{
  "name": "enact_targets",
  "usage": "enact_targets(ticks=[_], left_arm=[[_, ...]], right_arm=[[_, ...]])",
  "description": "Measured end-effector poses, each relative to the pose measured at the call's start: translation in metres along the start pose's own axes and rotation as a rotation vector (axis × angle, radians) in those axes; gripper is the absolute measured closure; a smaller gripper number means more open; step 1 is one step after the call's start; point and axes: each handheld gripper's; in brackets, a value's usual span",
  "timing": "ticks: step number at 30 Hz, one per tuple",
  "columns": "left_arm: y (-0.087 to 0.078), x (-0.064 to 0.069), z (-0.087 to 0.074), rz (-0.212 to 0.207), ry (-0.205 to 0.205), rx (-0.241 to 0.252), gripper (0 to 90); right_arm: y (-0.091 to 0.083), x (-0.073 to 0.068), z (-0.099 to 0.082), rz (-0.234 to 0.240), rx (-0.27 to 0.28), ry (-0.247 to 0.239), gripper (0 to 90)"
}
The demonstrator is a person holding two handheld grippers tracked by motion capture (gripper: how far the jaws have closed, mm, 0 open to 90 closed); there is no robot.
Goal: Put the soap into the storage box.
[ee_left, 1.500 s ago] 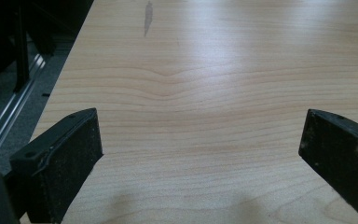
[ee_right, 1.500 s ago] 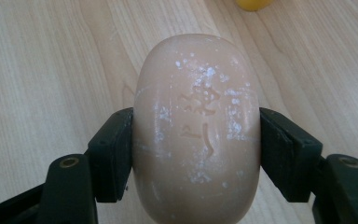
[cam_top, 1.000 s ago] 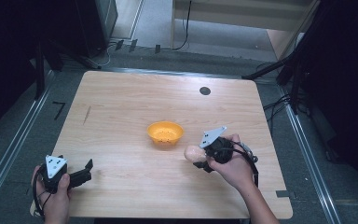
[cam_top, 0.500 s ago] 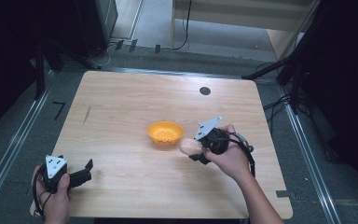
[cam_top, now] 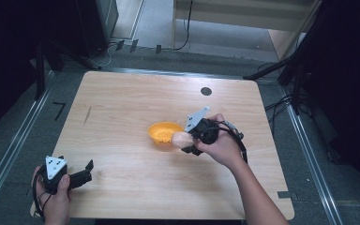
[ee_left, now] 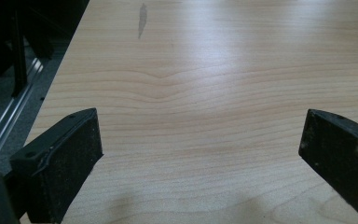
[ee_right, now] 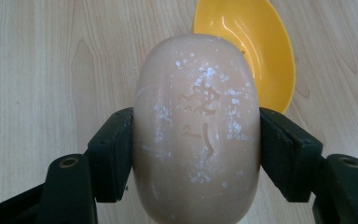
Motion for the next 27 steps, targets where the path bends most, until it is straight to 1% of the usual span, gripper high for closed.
enact_targets(ticks=[3,6,10,12,14,15,17,18,20,25,27], left_arm=[[0.0,0.0,0.0,-0.001,0.0,0.001,0.0],[0.0,0.0,0.0,-0.003,-0.002,0.003,0.0],[-0.001,-0.001,0.0,-0.001,-0.002,0.006,0.0],[-0.001,-0.001,0.0,-0.001,-0.002,0.005,0.0],[-0.001,-0.001,0.0,-0.001,-0.003,0.005,0.0],[-0.001,-0.001,0.0,-0.002,-0.003,0.006,0.0],[-0.001,-0.001,0.0,-0.002,-0.003,0.006,0.0],[-0.001,-0.001,0.0,-0.002,-0.002,0.006,0.0],[-0.001,-0.001,0.0,-0.002,-0.002,0.006,0.0],[-0.001,-0.001,0.0,-0.001,-0.002,0.007,0.0],[-0.001,-0.001,0.0,-0.002,-0.002,0.006,0.0]], right_arm=[[0.007,0.003,0.005,0.024,0.004,-0.006,33.5],[0.013,0.005,0.008,0.036,0.012,-0.003,33.5],[0.021,0.008,0.009,0.04,0.022,-0.015,33.5],[0.024,0.01,0.008,0.041,0.028,-0.012,33.5],[0.027,0.012,0.008,0.05,0.027,-0.017,33.5],[0.028,0.012,0.009,0.05,0.017,-0.014,33.5],[0.03,0.014,0.011,0.051,0.007,-0.035,33.5],[0.03,0.015,0.012,0.052,0.005,-0.035,33.5],[0.031,0.017,0.015,0.054,0.012,-0.047,33.5],[0.036,0.021,0.025,0.06,-0.013,-0.087,33.5],[0.038,0.023,0.03,0.064,-0.015,-0.09,33.5]])
Point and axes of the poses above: each handheld gripper's, and its own axes: y roughly forward along the jaws, z roughly out of its top, x roughly to its right, and after that the axes turned 12 degrees about -z, right-handed
